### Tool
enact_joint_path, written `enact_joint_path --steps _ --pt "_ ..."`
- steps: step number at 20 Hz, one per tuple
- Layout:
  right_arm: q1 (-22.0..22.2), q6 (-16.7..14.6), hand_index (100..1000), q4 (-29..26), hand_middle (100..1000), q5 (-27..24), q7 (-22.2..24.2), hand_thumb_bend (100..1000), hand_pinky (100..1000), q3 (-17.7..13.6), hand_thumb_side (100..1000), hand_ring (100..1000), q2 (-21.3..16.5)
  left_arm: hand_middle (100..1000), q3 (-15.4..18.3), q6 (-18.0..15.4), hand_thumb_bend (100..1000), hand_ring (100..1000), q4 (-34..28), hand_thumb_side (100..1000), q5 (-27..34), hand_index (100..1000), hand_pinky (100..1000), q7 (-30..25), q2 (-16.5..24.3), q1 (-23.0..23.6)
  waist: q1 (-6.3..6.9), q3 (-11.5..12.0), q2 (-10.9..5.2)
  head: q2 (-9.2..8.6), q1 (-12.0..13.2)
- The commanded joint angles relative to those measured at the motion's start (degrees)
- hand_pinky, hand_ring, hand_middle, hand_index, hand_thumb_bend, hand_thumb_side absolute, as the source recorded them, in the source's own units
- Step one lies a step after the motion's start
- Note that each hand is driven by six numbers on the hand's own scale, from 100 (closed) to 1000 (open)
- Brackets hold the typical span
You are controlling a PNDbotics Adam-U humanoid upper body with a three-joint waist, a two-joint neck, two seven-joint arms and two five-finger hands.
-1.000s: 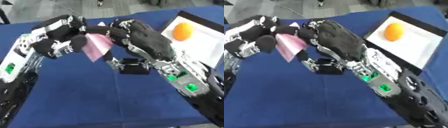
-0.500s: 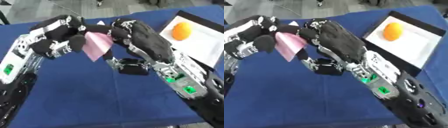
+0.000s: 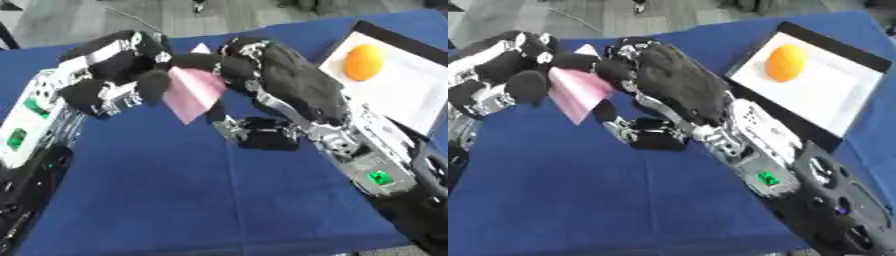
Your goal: Pick up the objects with one hand, pass them to the other hand, and then place them into the box on the other side of the table.
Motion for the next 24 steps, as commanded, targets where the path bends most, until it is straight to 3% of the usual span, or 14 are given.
enact_joint_path --steps 1,5,8,24 --pt "-1.1 -0.5 334 -0.3 256 0.1 1.1 100 620 0.4 100 521 0.3 521 -0.7 -0.4 100 559 -2.4 455 0.2 564 739 0.1 -0.8 -1.4 -0.08 0.0 -0.79 -0.15 -0.1" --pt "-1.2 -0.9 340 -0.4 104 -0.1 1.5 100 561 0.3 100 428 0.4 521 -0.5 -0.5 100 560 -2.3 451 0.2 564 739 0.3 -0.8 -1.5 -0.04 0.0 -0.79 -0.15 -0.2" --pt "-1.2 -1.0 341 -0.4 100 -0.3 1.4 100 528 0.3 100 362 0.4 521 -0.4 -0.6 100 560 -2.3 450 0.3 564 739 0.4 -0.8 -1.5 -0.04 0.0 -0.8 -0.15 -0.2" --pt "-0.3 -1.2 343 -0.4 100 1.7 -0.6 100 535 -0.7 100 352 0.2 482 1.1 -1.2 100 539 -2.3 448 0.6 569 738 1.6 0.0 -1.4 0.02 -0.2 -0.82 -0.15 -0.3"
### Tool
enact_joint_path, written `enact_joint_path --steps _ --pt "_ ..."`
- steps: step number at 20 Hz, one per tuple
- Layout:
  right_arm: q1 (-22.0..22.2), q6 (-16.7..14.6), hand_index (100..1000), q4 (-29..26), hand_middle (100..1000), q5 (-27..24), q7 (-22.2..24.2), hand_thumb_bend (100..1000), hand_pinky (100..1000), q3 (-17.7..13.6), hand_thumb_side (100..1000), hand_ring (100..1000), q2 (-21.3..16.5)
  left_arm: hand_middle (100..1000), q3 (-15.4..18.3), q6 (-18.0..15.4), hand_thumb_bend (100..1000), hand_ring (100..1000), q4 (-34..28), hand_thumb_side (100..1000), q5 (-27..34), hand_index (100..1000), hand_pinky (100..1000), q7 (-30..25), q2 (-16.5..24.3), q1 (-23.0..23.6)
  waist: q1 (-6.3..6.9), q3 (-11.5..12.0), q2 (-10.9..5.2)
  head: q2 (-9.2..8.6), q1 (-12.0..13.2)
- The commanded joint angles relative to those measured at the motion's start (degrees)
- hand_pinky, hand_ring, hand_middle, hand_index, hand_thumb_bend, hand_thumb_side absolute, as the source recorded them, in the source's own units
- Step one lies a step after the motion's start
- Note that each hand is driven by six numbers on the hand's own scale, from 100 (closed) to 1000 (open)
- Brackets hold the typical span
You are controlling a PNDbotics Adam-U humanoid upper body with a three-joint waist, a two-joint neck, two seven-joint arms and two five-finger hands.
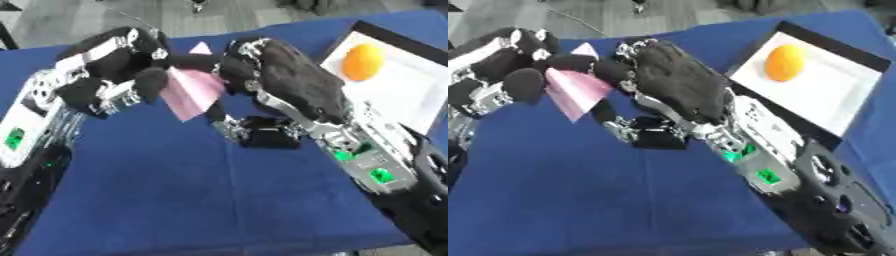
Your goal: Pick up the objects with one hand, pass them to the other hand, and then place them into the box on the other side of the table.
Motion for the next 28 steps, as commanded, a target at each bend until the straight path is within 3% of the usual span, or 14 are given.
enact_joint_path --steps 1,28 --pt "-0.3 0.1 343 -0.2 100 0.8 -0.4 100 537 -0.1 100 352 0.1 482 0.5 -0.3 100 539 -2.0 448 0.6 570 738 0.5 0.1 -1.4 -0.06 -0.1 -0.81 -0.15 -0.3" --pt "1.4 -0.5 345 -0.2 100 0.5 -2.6 100 545 -0.7 100 354 -1.9 484 3.5 -3.2 100 541 0.0 423 -2.2 573 738 3.0 3.4 -0.2 -0.14 -0.5 -0.88 -0.15 -0.1"
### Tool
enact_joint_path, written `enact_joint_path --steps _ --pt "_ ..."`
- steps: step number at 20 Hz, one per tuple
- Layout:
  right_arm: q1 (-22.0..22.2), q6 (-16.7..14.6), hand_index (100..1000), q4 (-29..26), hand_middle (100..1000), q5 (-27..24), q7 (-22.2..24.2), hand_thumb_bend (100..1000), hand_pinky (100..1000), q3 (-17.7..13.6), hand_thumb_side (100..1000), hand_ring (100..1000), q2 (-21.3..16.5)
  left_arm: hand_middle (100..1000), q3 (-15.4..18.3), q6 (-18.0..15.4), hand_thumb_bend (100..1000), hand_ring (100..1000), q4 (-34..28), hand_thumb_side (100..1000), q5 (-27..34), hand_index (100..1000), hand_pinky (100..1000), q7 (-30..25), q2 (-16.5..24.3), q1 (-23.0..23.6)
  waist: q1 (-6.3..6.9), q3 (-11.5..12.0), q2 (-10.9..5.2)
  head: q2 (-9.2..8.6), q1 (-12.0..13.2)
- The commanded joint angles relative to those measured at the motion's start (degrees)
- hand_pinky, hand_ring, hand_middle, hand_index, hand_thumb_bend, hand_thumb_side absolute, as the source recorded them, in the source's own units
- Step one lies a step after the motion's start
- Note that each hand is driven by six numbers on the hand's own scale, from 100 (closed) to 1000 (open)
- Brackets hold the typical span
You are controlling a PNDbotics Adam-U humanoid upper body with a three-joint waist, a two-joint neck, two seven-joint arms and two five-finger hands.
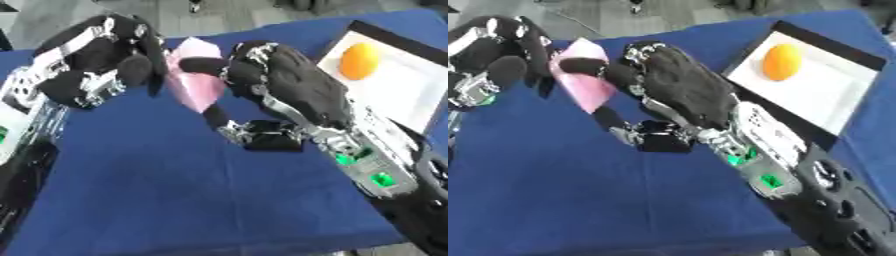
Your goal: Pick up the objects with one hand, pass them to the other hand, and then place them into the box on the other side of the table.
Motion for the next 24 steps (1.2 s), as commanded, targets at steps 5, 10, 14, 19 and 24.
enact_joint_path --steps 5,10,14,19,24 --pt "-0.5 0.0 345 -0.2 100 -0.2 -0.2 100 545 -0.3 100 354 -1.0 484 0.8 -0.6 100 541 -0.6 423 -0.2 573 738 0.1 1.3 -0.8 -0.1 0.0 -0.88 -0.15 0.0" --pt "-0.5 0.5 346 -0.2 100 0.3 -0.2 100 545 -0.6 100 354 -0.6 480 1.3 -0.7 100 540 -0.5 426 0.0 568 738 0.5 1.9 -0.3 -0.07 0.0 -0.91 -0.15 -0.1" --pt "-0.5 0.6 346 -0.2 100 0.4 -0.2 100 545 -0.5 100 354 -0.5 480 1.3 -0.6 100 540 -0.6 426 0.2 568 737 0.5 1.9 -0.3 -0.12 0.1 -0.93 -0.15 -0.1" --pt "-0.5 0.6 346 -0.2 100 0.6 -0.2 110 546 -0.7 100 355 -0.5 479 1.6 -0.7 100 540 -0.6 423 0.2 568 737 0.6 2.0 -0.3 -0.13 0.1 -0.95 -0.15 -0.2" --pt "-0.4 0.8 345 -0.2 100 1.2 -0.6 147 548 -1.4 100 356 -0.9 480 2.7 -1.1 100 540 -0.7 423 0.6 568 737 1.6 2.6 0.1 -0.1 0.0 -0.96 -0.15 -0.2"
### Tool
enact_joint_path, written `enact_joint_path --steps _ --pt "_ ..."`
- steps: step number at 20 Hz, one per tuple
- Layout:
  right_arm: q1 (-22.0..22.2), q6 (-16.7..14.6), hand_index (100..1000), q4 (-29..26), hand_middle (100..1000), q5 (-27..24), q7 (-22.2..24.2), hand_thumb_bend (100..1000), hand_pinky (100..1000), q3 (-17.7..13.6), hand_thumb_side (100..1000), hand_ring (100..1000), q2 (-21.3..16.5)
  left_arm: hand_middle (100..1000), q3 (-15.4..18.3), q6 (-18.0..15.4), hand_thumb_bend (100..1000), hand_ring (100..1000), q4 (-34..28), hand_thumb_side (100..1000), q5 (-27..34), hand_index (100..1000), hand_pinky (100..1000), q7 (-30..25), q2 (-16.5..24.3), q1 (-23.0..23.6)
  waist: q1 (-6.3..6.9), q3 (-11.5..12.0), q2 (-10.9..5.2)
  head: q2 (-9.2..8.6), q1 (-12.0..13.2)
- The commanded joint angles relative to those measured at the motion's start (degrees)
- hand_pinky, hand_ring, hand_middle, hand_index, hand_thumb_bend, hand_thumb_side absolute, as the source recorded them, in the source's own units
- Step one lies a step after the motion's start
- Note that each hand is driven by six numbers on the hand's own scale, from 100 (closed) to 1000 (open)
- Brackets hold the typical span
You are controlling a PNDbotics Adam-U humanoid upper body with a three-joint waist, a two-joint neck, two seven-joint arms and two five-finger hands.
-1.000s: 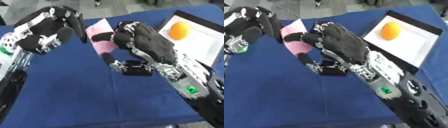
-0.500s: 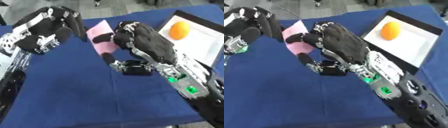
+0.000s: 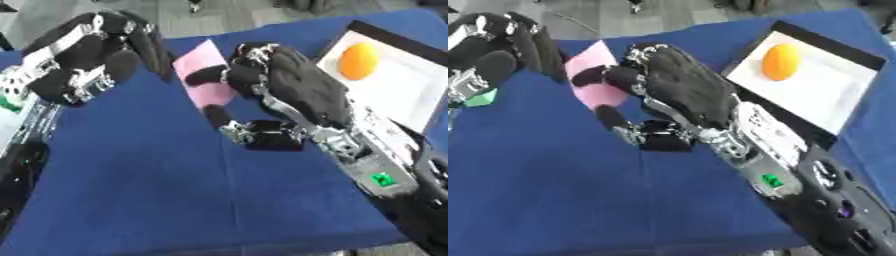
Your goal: Pick up the objects with one hand, pass them to the other hand, and then place them into the box on the other side of the table.
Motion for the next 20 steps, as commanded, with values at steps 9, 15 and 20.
enact_joint_path --steps 9,15,20 --pt "0.4 2.2 339 -0.5 100 4.1 -2.9 296 553 -5.7 100 361 -3.8 481 4.6 -1.2 100 540 -1.5 430 1.7 573 737 3.3 4.1 1.6 -0.03 0.1 -0.94 -0.15 -0.5" --pt "2.4 6.1 338 0.3 100 7.8 -5.6 282 553 -11.0 100 362 -7.0 482 7.1 -1.6 100 541 -2.0 452 2.3 575 737 5.2 4.9 4.5 0.11 0.3 -0.79 -0.15 -2.0" --pt "3.7 10.6 342 4.5 100 11.0 -9.1 254 550 -16.3 100 361 -9.0 483 9.9 -2.0 100 542 -2.5 471 2.6 576 738 7.1 4.5 8.4 0.52 0.6 -0.68 -0.15 -3.9"
